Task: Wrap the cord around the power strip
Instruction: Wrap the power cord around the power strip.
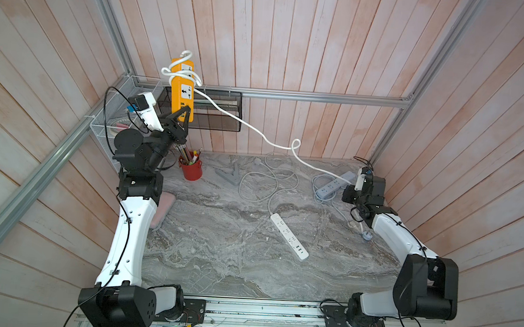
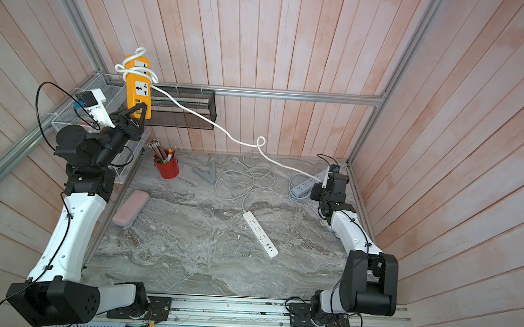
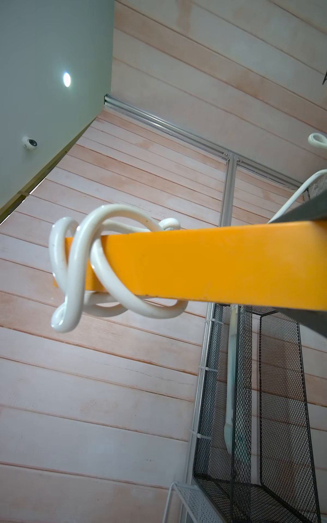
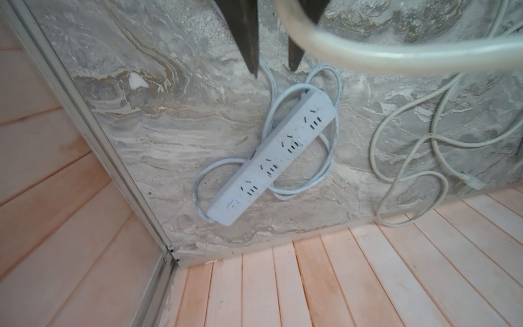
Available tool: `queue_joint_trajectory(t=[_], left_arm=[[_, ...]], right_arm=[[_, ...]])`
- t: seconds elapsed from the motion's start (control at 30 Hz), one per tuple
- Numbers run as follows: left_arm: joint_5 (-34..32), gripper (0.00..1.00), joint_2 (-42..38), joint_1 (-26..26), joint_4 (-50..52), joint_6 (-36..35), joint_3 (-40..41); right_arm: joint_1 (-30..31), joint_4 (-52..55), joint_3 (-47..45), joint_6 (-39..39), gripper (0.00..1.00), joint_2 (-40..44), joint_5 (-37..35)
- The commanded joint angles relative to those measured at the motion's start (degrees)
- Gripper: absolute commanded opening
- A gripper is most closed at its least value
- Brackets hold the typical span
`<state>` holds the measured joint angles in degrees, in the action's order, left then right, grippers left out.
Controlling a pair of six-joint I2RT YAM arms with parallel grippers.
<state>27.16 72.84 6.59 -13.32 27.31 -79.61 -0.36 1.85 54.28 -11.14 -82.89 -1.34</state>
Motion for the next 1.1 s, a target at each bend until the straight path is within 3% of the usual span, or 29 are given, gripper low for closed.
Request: queue_joint_trajectory(t=[0.0, 0.23, 0.33, 0.43, 0.47, 0.6, 0.73, 0.8, 0.97, 1.07], left_arm=[[-3.41, 0.0, -1.15, 0.25, -5.9, 0.47, -0.55], [-5.6, 0.0, -0.12, -2.85, -1.79, -6.02, -3.2], [-6.51, 0.0, 0.48, -2.29, 0.78, -8.26, -5.44], [-3.65, 0.0, 2.56, -2.36, 3.05, -8.19, -7.78], [-1.69, 0.0, 3.4, -2.86, 4.06, -8.07, -8.55], [4.65, 0.0, 5.9, -8.56, 5.61, -8.67, -8.89], [5.06, 0.0, 7.9, -16.77, 6.67, -11.49, -10.46], [5.79, 0.0, 8.61, -19.14, 7.19, -12.19, -11.4], [5.21, 0.0, 9.2, -21.88, 6.62, -11.06, -11.54], [5.14, 0.0, 9.17, -23.05, 6.69, -10.8, -11.7]], right_arm=[[-0.39, 3.18, 1.15, -1.54, 0.22, -2.04, -3.46], [-1.05, 6.08, 2.09, 0.89, 0.22, -8.24, -9.61], [-1.56, 2.58, 0.53, -0.85, 0.25, -6.58, -7.31], [-0.51, 3.2, 2.91, -0.05, 0.57, -6.42, -4.95], [0.58, 4.08, 4.03, 0.83, 0.63, -6.32, -5.42], [6.95, 5.08, 6.46, 3.21, 0.76, -4.52, -9.17], [16.58, 8.99, 12.84, 7.45, 0.86, -6.67, -26.61], [19.89, 8.08, 14.65, 7.84, 0.87, -7.19, -28.59], [25.44, 1.58, 17.52, 9.45, 0.88, -9.23, -21.36], [26.61, -4.44, 16.52, 10.41, 0.88, -10.16, -9.71]])
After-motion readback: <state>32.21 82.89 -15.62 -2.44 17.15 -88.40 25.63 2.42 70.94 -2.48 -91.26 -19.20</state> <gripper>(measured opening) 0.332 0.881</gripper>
